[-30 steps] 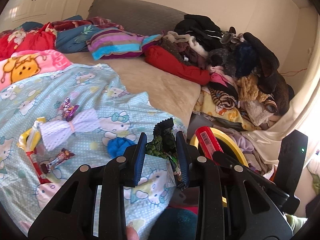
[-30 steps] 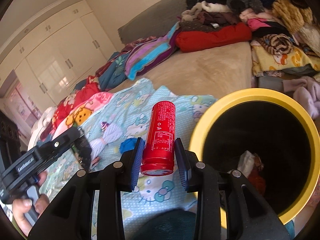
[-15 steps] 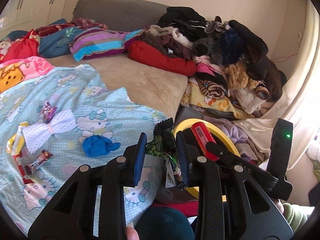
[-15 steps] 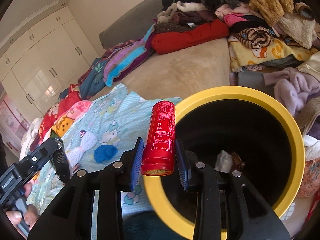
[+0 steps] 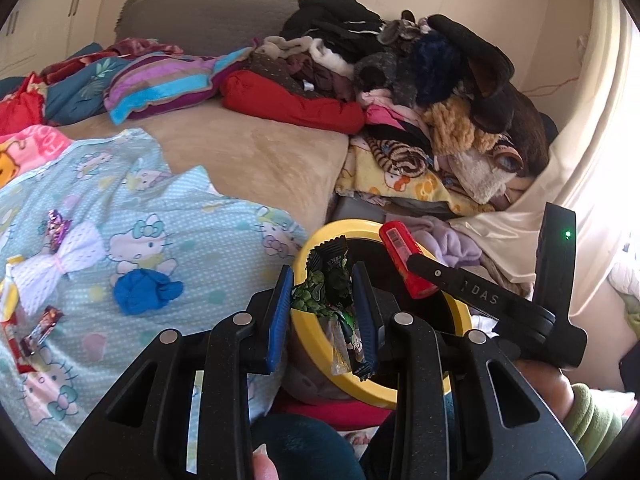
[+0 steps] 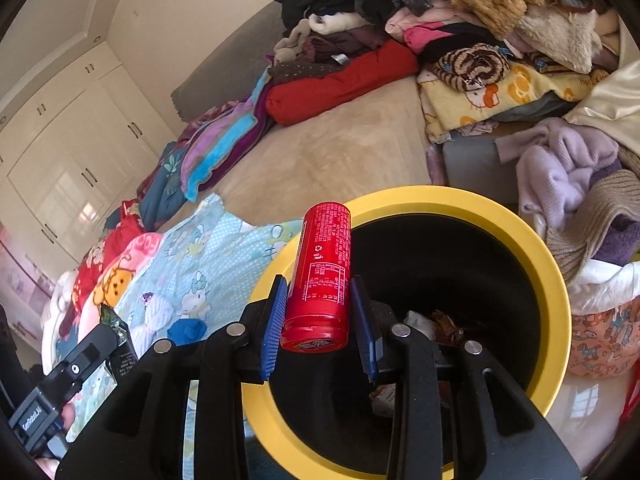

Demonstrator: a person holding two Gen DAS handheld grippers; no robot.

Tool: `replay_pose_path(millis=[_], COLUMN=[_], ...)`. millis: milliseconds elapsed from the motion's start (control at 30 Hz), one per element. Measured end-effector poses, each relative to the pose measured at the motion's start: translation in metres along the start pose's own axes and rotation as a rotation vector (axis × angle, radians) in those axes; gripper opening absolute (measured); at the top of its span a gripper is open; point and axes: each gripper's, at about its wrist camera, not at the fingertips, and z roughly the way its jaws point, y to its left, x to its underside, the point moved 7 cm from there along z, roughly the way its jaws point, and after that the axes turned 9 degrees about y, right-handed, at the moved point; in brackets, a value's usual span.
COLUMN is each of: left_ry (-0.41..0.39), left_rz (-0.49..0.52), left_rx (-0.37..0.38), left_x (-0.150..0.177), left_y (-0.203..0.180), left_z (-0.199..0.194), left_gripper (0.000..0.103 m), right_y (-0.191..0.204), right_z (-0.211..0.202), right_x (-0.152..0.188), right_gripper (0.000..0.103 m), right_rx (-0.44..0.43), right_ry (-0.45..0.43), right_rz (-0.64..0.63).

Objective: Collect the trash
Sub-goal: 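Carry the green wrapper and red can over the yellow bin, then open both grippers to drop the wrapper and can into the bin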

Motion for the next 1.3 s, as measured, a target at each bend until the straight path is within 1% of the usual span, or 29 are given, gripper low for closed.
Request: replay_pose_path(millis=[233,467,667,833,1167,1267,1300], left_ry=[0.015,0.049,0.087,0.111,0.159,0.166,0.166], left_rz=[0.037,0.081,0.106,0.122,0.115,0.105,0.102], left_rx=[0.014,0.028,0.038,0.038,0.044,0.047,0.049], left_x=[0.002,0.008,0.014,0.016,0.024,0.026,0.026], left_y=[-0.020,-0.039,-0.050,-0.056,-0.054,-0.052,-0.052], left_z=[0.012,0.031,0.049,0.062,0.085,0.090,0.091], left_gripper=[0.023,0.023,0.023,0.024,0.025,0.029,0.035], right_y=[-0.016,-0.039,-0.055,-0.066,-0.081,-0.083,-0.084], right_z=[-0.003,-0.006,-0.004,-0.001,0.009,0.013,0.014], right_x=[-0.004,-0.009,-0.009,-0.008,-0.002,-0.001,0.000], right_gripper=[0.031,0.031,0.031,0.031,0.031,0.031,0.032], right_rx=[0.022,0.047,0.061,0.075,0.088,0.086,0.082], right_ry=[-0.006,-0.016,0.008,0.019,0.063,0.076,0.082], right_rz=[0.031,0.074,0.103,0.119,0.151,0.157,0.166])
